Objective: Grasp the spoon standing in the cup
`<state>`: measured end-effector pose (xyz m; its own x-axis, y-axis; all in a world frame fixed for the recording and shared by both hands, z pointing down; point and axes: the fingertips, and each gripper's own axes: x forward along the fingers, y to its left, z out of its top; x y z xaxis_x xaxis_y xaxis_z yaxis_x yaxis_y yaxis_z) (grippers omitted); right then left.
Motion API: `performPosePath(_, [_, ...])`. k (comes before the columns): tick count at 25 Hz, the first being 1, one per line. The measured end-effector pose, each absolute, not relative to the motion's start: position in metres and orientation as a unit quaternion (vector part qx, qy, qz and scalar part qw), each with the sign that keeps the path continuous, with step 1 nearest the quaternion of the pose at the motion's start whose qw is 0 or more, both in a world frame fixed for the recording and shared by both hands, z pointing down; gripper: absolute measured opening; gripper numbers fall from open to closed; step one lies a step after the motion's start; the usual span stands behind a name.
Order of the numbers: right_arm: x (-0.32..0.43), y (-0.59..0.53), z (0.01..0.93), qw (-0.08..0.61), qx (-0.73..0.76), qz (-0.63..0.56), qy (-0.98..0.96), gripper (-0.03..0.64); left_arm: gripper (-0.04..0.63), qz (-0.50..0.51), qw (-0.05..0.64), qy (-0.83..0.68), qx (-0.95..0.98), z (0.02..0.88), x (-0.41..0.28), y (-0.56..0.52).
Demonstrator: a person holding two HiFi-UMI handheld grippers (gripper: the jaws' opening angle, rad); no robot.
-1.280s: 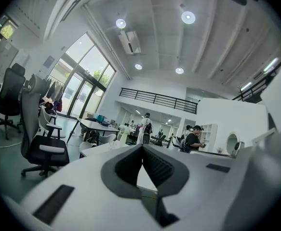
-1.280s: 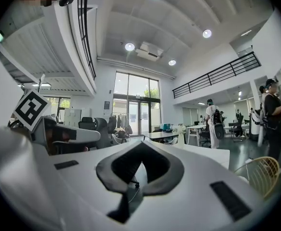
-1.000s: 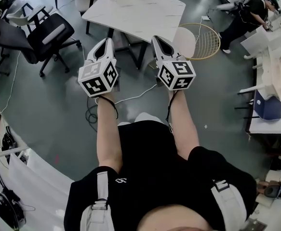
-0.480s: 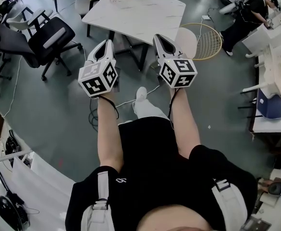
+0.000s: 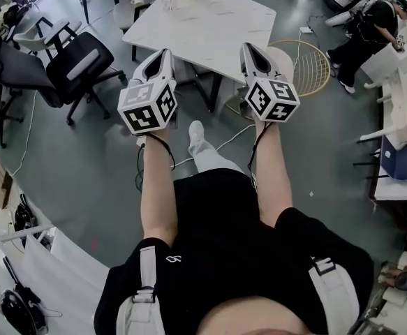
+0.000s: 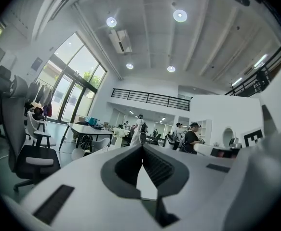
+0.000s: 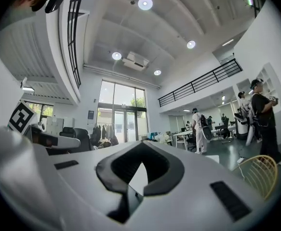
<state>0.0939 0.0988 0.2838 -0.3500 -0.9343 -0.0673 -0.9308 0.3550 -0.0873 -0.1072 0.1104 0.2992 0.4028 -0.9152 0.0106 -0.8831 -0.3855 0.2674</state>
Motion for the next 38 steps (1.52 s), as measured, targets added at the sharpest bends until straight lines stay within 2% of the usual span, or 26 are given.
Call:
performPosePath(8, [0.104,0.028,0.296,0.058,-0.57,-0.035,0.819,0.006,0.015,-0.075,0.118,-0.536,0.833,0.297,-0.097,0.041])
performPosePath(17, [0.114,-0.077,0.339,0.025,-0.556,-0.075,0.828,0.006,0.015,-0.092,0.127,-0.583,0.797,0.32,-0.108,-0.038])
performPosePath(25, [0.094,-0.206,0.382,-0.006,-0.511,-0.12,0.851,0.006,0.015,-0.057,0.169,-0.617,0.767,0.361,-0.104,-0.159])
performPosePath(31, [0.123,-0.292,0.39,0.003,-0.503,-0.153,0.851,0.006,0.015,-0.036,0.186,-0.623,0.759,0.371,-0.075,-0.245])
performPosePath(38, [0.117,-0.333,0.401,0.042,-0.488,-0.187,0.852,0.006,0.015,0.024,0.171,-0.627,0.76,0.376,-0.068,-0.283])
